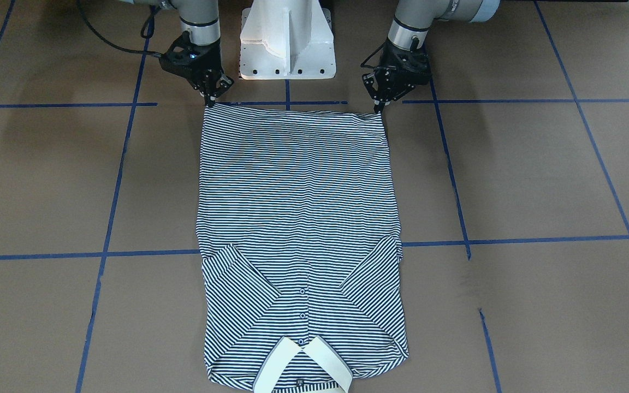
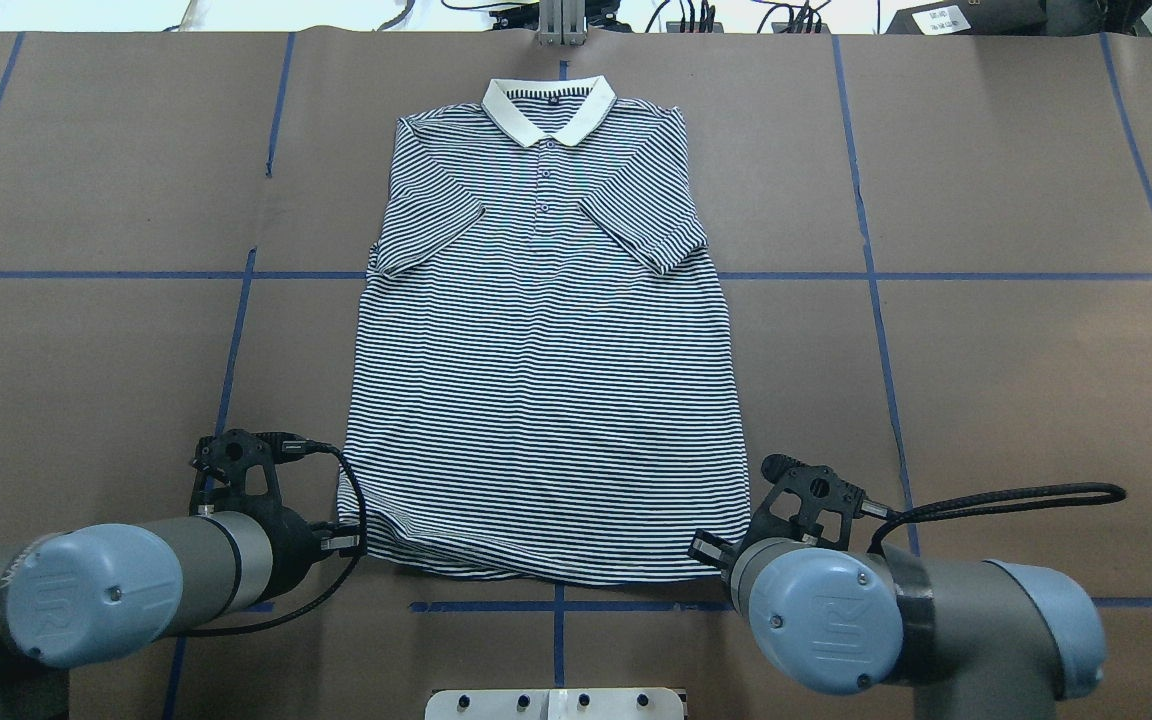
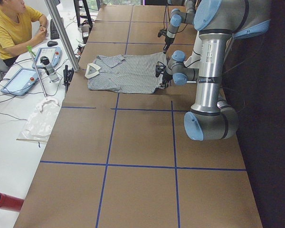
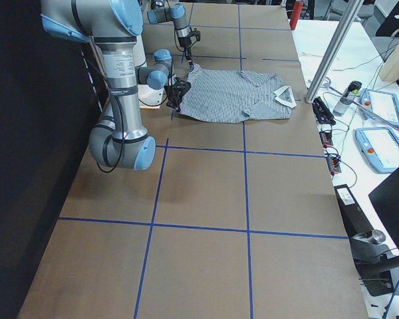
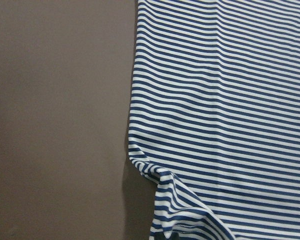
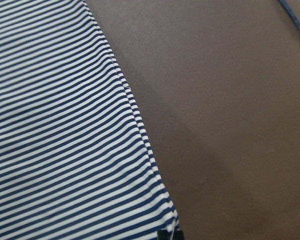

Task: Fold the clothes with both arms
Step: 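Lift the hem with both grippers and fold it over toward the collar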

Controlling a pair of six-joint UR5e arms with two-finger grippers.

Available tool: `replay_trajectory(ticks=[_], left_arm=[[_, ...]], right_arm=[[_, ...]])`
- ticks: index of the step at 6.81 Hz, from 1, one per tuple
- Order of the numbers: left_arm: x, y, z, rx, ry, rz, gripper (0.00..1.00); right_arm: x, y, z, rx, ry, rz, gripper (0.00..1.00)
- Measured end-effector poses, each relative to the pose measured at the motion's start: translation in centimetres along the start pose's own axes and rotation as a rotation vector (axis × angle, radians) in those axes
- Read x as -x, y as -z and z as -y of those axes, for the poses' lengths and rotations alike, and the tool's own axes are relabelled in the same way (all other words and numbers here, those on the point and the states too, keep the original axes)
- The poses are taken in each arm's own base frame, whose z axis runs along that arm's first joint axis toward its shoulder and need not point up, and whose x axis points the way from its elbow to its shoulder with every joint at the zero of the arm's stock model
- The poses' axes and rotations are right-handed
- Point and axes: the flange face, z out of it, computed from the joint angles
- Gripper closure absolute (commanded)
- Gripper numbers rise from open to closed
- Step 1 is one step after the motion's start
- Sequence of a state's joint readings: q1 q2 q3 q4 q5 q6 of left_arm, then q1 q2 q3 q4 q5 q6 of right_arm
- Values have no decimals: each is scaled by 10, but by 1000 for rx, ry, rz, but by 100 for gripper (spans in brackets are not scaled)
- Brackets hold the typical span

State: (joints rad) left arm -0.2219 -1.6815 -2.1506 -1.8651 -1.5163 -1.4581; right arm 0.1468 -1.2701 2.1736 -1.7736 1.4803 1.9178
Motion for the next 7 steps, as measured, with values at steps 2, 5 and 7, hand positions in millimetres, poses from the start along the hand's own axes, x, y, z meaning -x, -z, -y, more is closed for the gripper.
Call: replay_trajectory(ticks=[2,5,7], left_arm=[[-23,103,-3,115,-10,-15,100],[-44,215,1,232,-2,-28,100],[-60,198,46,151,-54,8,100]], right_arm=[[-13,111,4,70,6,14,100],[-38,204,18,153,15,25,100],[-28,203,56,79,18,24,100]])
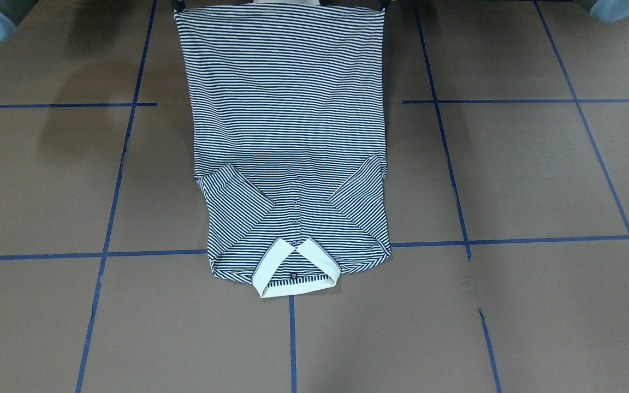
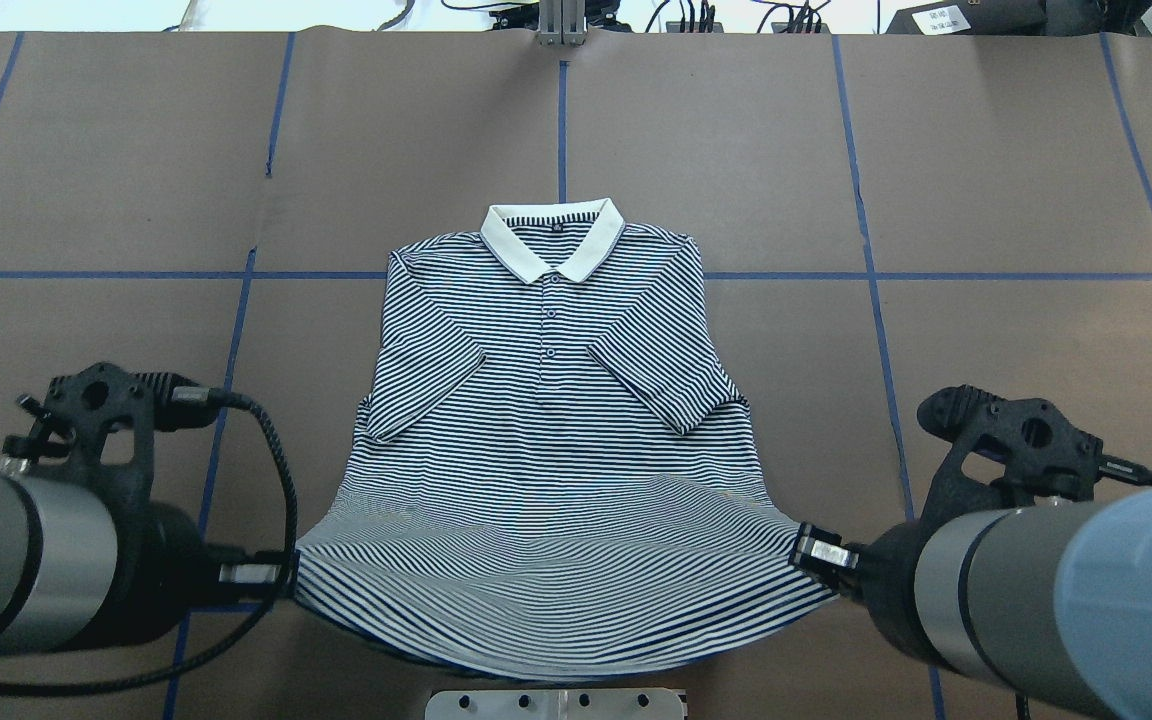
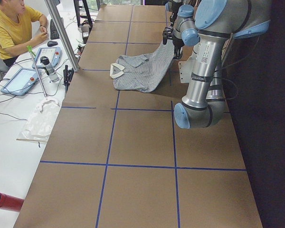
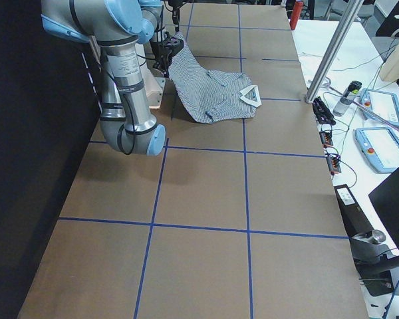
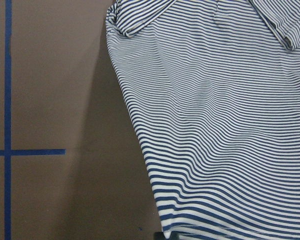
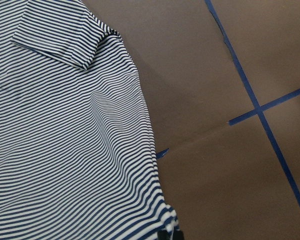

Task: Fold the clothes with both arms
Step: 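Lift the hem with both grippers and fold it over toward the collar, then release the hem near the collar and withdraw both grippers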

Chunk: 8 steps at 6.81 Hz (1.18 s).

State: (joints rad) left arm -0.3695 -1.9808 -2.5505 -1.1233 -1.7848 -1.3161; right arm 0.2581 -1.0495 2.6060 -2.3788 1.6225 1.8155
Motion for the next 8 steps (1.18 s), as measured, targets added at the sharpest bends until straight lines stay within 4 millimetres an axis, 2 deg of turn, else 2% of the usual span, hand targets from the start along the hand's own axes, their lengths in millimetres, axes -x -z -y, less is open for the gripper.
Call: replay_trajectory(ticks=[1,2,3,4,5,6,7,8], left_arm=[[-2,-6,40,-61,-28,38,100],[-1,-12,82,-114,-56,86,100],[0,-22,123,-151,-75,131,100],[2,-44,164,-181,-83,161,100],[6,-79,204,-207,-89,168,100],[14,-124,241,-229,-98,163,100],[25,-168,269,-247,-105,162,100],[39,-204,288,-266,-109,168,100]], right_arm=[[12,-7,26,-47,-12,-3,100],[32,-23,55,-87,-41,-1,100],[57,-51,86,-120,-76,5,100],[80,-87,117,-151,-97,11,100],[95,-123,146,-174,-105,16,100],[110,-158,172,-194,-115,17,100],[127,-191,196,-210,-125,10,100],[143,-220,218,-223,-134,5,100]])
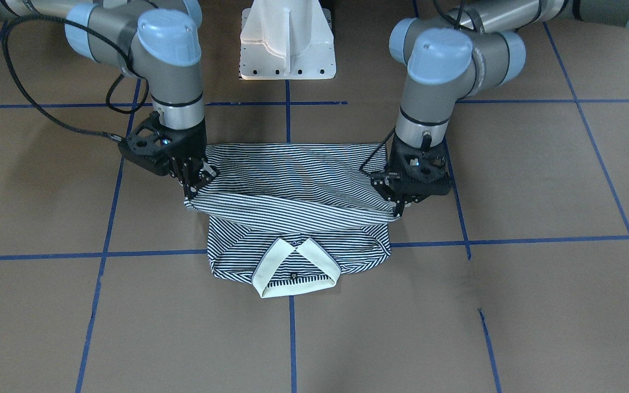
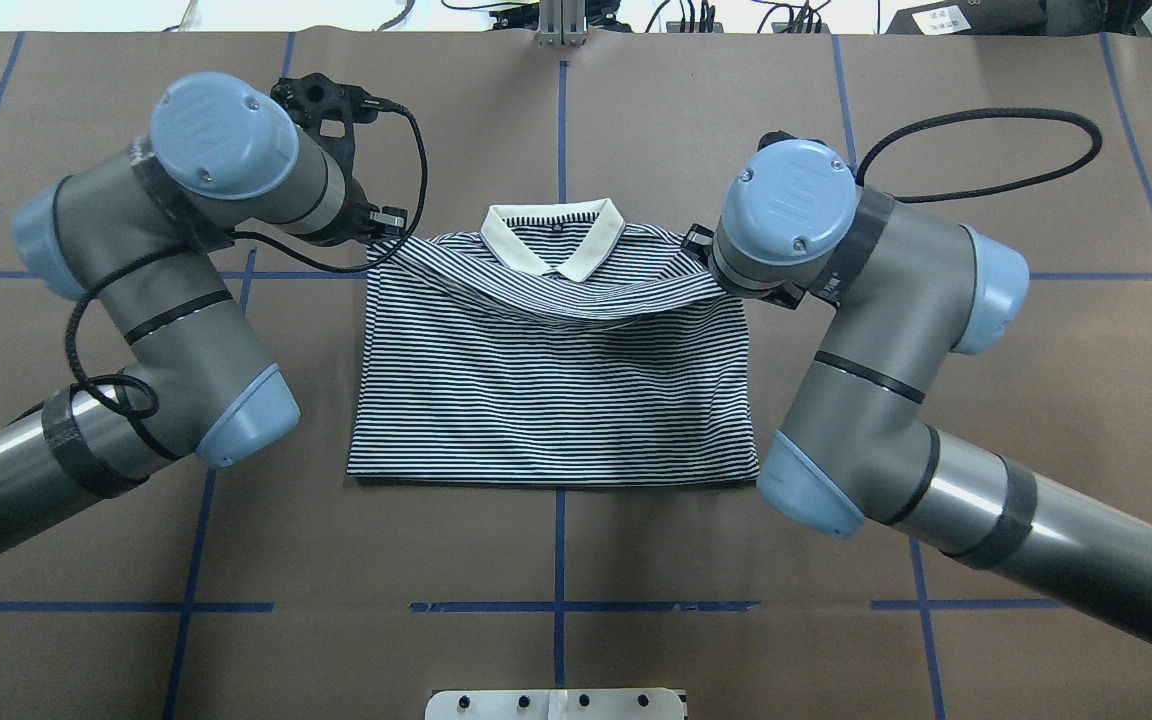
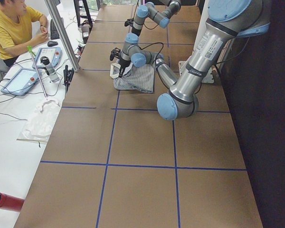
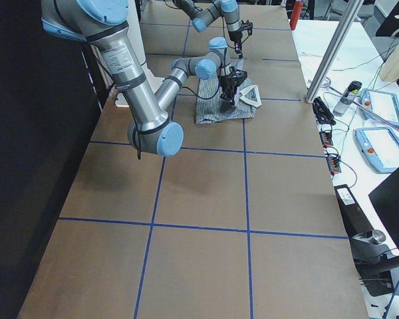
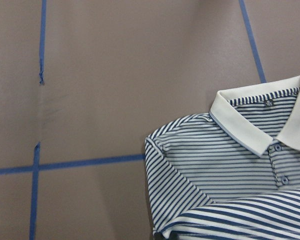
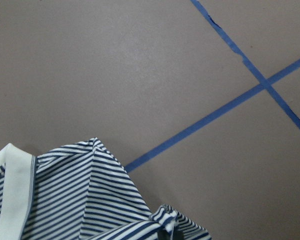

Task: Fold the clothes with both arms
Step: 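Release the hem near the collar and withdraw both grippers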

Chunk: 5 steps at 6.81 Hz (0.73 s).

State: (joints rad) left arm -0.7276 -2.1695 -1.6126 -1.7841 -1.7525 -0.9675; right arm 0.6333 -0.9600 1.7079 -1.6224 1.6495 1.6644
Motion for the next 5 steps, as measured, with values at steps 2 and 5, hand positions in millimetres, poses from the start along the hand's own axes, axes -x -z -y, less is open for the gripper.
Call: replay_trajectory(ticks=[2,5], left_arm=[[15,-46,3,-14,-2,8,100],[20,-54,0,-13,-36,9,0]], right_arm=[[13,-47,25,-20,4,8,91],[11,-66,37,-29,36,-2,0]])
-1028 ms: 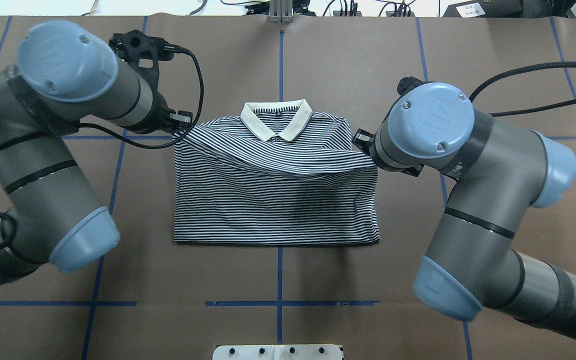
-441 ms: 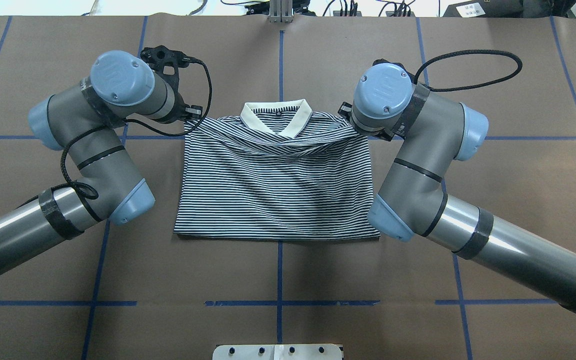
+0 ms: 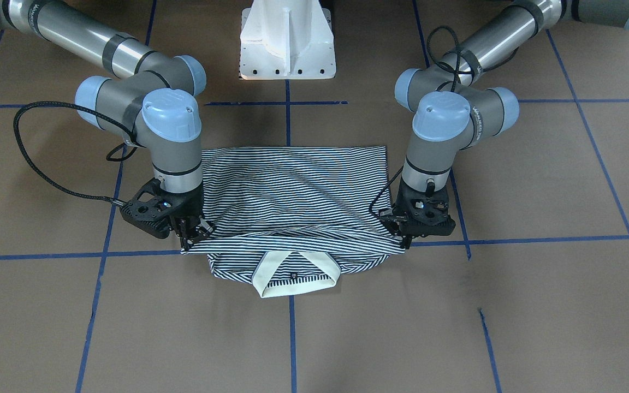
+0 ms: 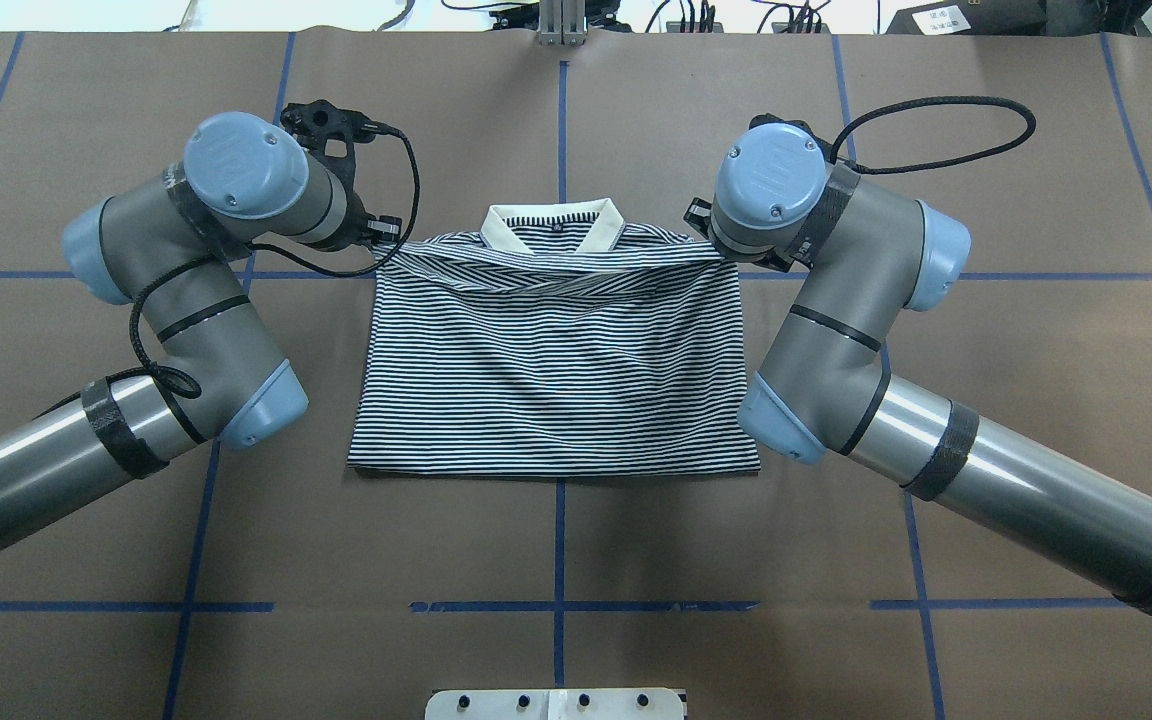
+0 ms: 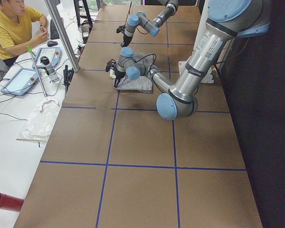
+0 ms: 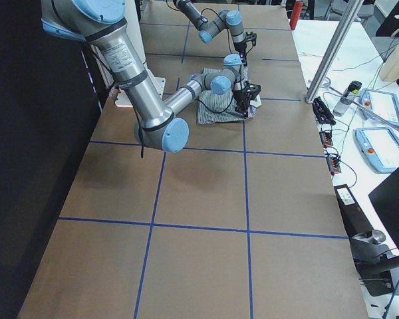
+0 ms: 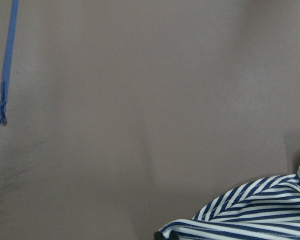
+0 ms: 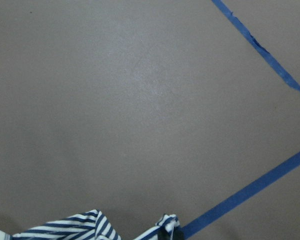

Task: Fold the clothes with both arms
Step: 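Release the hem near the collar and withdraw both grippers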

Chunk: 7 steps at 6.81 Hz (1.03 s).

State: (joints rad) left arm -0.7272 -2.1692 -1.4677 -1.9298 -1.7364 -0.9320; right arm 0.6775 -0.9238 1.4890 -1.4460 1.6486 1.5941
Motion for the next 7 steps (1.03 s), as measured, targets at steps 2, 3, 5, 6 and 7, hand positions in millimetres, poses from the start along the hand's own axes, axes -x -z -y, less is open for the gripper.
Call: replay_trajectory(ticks=[2,3,5,6,7], left_arm=[[5,31,-13,-7,-110,-53,0],[11,49,-28,4,-134,-91,0],[17,62,-77,47,-124,-146,10],[12,57,-112,77,-67,-174,28],[8,51,-141,92,-1,-196,41]], right_arm=[[-6,7,26,36,100,5,0],[-14,10,43,64,168,11,0],[-36,16,62,79,249,22,0],[-42,21,64,81,260,31,0],[-44,23,64,82,262,35,0]])
